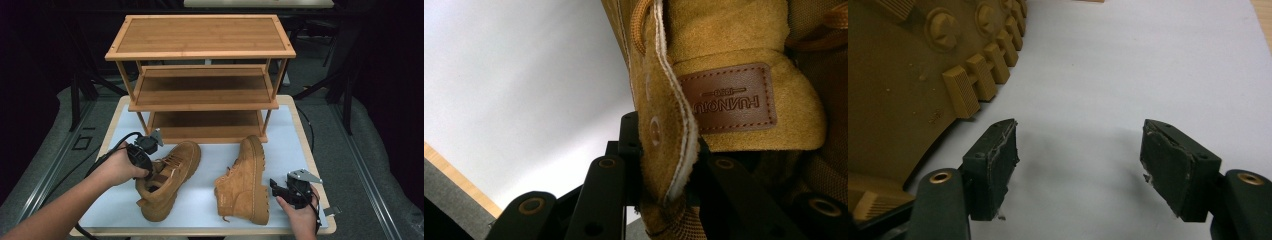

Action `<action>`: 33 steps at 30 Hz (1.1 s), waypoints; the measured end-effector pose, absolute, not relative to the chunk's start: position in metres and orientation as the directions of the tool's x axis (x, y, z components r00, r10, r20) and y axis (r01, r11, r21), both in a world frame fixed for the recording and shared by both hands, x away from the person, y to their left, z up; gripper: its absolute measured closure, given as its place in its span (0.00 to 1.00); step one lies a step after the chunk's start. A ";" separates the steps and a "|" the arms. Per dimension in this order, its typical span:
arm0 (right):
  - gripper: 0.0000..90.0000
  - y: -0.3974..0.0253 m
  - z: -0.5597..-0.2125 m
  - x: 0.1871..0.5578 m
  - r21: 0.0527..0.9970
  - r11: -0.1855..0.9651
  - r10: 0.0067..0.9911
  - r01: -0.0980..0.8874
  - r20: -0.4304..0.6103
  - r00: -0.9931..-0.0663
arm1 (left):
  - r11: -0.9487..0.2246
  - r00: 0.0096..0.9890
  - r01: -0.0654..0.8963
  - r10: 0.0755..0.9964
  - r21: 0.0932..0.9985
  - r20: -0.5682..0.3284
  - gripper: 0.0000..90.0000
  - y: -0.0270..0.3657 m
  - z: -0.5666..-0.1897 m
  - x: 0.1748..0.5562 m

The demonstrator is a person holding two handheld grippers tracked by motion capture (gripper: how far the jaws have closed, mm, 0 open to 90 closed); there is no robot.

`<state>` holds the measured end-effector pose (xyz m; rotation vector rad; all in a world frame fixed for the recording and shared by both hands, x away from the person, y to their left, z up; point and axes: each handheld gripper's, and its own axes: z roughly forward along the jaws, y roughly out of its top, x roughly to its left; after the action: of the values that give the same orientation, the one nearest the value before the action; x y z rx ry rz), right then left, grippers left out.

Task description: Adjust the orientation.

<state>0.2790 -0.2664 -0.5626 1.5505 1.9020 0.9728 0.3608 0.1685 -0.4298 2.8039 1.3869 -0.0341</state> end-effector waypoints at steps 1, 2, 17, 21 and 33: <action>0.33 -0.267 -0.563 0.279 0.781 0.097 0.971 0.617 0.060 -0.229 | -0.608 0.608 0.794 0.793 -0.001 -0.022 0.87 0.168 -0.430 0.361; 0.33 -0.266 -0.563 0.279 0.782 0.095 0.972 0.616 0.062 -0.228 | -0.611 0.611 0.792 0.791 0.000 -0.021 0.87 0.168 -0.430 0.361; 0.33 -0.267 -0.563 0.279 0.791 0.090 0.971 0.606 0.066 -0.230 | -0.569 0.566 0.822 0.818 0.000 -0.101 0.90 0.169 -0.423 0.366; 0.33 -0.267 -0.563 0.279 0.785 0.091 0.973 0.613 0.061 -0.223 | -0.572 0.569 0.820 0.817 -0.006 -0.099 0.90 0.164 -0.419 0.364; 0.33 -0.268 -0.563 0.279 0.784 0.088 0.973 0.615 0.065 -0.223 | -0.583 0.582 0.812 0.811 0.001 -0.061 0.91 0.163 -0.388 0.357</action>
<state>0.2792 -0.2680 -0.5631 1.5567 1.8916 0.9796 0.3569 0.1632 -0.3883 2.7684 1.4204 -0.0837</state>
